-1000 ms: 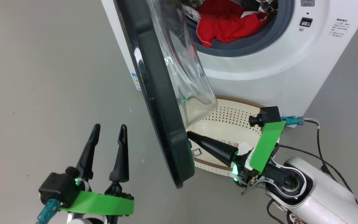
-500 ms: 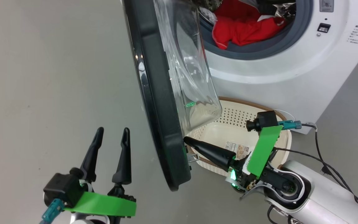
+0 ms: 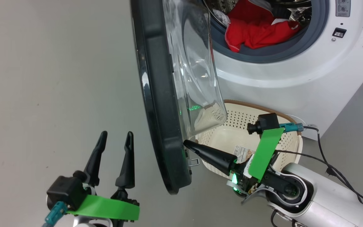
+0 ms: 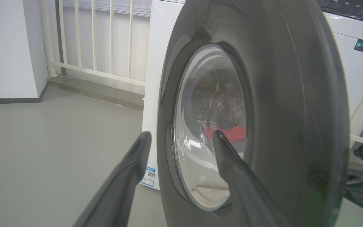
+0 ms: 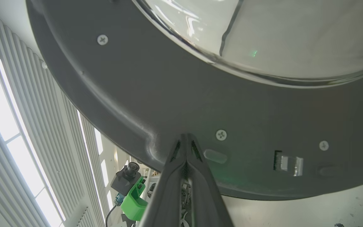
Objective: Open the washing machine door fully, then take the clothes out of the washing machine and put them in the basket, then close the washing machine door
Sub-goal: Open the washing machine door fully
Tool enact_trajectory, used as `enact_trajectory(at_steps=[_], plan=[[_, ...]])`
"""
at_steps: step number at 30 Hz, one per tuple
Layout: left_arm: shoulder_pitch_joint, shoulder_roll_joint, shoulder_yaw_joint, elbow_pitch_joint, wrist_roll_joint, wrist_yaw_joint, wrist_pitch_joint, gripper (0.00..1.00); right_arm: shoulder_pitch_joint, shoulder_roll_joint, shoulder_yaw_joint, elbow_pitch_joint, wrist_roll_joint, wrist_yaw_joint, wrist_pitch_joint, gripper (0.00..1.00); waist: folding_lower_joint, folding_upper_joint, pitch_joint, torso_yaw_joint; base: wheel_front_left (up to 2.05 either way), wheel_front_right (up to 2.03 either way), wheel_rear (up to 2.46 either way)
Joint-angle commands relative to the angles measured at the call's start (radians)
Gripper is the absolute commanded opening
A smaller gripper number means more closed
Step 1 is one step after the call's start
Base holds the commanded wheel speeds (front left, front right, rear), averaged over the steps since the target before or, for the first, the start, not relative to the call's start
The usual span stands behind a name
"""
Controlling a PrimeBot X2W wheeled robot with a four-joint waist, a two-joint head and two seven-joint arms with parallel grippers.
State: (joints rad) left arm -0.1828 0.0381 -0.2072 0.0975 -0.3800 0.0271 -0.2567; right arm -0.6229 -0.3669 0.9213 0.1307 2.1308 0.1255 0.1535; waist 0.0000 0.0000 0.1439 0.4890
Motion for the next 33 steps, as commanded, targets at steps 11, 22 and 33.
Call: enact_trajectory(at_steps=[11, 22, 33], plan=[[-0.002, 0.012, 0.033, -0.022, -0.013, 0.006, -0.005, 1.00, -0.046, -0.002, 0.038, -0.013, 0.032, 0.005, -0.071, 0.00, 0.0000, 0.0000, 0.009, -0.009, 0.00, 0.00, 0.00], [0.002, 0.012, 0.052, -0.021, -0.023, 0.002, -0.005, 1.00, -0.095, -0.048, 0.148, 0.122, -0.192, 0.005, -0.319, 1.00, 0.0000, 0.0000, 0.003, -0.038, 0.00, 0.00, 0.00], [0.009, 0.012, 0.077, -0.039, -0.020, 0.019, -0.005, 1.00, -0.141, 0.006, 0.112, 0.402, -0.555, 0.005, -0.415, 1.00, 0.0000, 0.0000, -0.001, -0.052, 0.00, 0.00, 0.00]])
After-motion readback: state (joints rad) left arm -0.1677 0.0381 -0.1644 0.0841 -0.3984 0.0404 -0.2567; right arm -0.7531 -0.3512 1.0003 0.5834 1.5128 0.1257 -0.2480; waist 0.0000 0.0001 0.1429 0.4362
